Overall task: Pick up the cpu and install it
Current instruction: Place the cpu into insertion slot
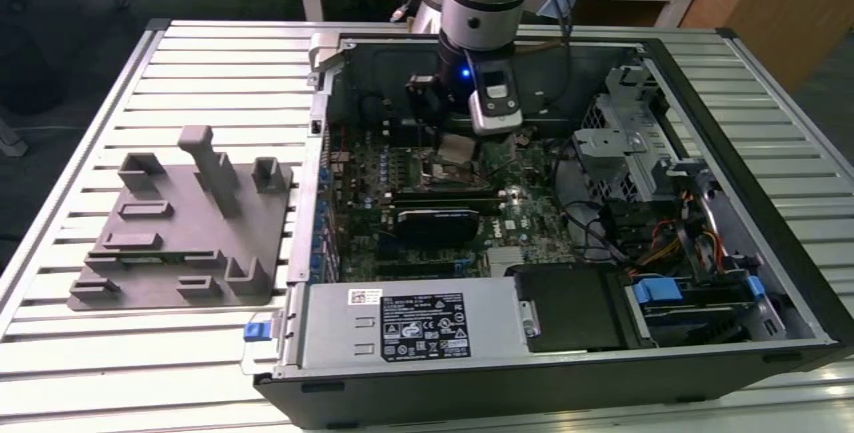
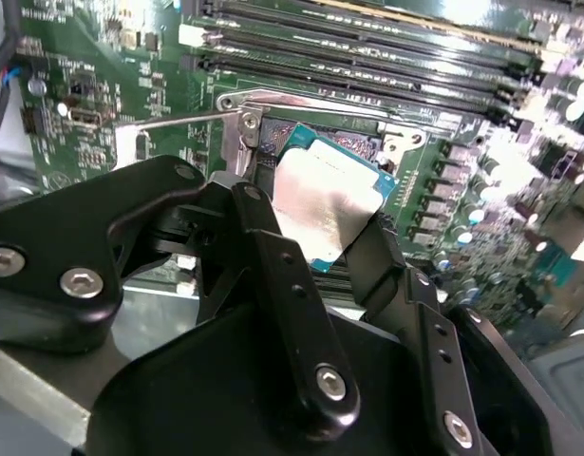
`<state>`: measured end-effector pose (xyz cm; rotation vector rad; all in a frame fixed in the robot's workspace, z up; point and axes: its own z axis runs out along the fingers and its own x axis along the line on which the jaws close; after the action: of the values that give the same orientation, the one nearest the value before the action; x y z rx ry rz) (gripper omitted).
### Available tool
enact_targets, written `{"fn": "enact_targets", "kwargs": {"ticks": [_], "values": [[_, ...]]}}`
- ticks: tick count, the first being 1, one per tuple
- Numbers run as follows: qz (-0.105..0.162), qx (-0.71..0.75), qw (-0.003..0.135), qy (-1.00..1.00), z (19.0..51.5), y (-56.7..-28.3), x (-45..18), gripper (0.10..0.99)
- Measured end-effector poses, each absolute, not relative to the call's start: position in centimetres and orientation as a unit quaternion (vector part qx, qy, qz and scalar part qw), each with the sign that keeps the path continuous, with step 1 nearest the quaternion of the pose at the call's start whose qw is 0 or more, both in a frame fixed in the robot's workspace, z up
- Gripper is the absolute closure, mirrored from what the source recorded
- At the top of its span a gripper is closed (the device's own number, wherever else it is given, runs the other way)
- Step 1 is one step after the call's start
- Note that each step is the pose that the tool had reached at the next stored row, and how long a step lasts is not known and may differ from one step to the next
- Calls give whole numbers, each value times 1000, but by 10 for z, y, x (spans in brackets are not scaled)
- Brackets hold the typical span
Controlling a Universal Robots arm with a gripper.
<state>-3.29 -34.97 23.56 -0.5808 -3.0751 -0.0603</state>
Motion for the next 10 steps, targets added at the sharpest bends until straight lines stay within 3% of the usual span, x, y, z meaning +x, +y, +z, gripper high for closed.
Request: {"fn": "enact_targets", "kwargs": {"ticks": [10], "values": [[-20, -264, 4, -964, 235, -350, -33, 545]]}}
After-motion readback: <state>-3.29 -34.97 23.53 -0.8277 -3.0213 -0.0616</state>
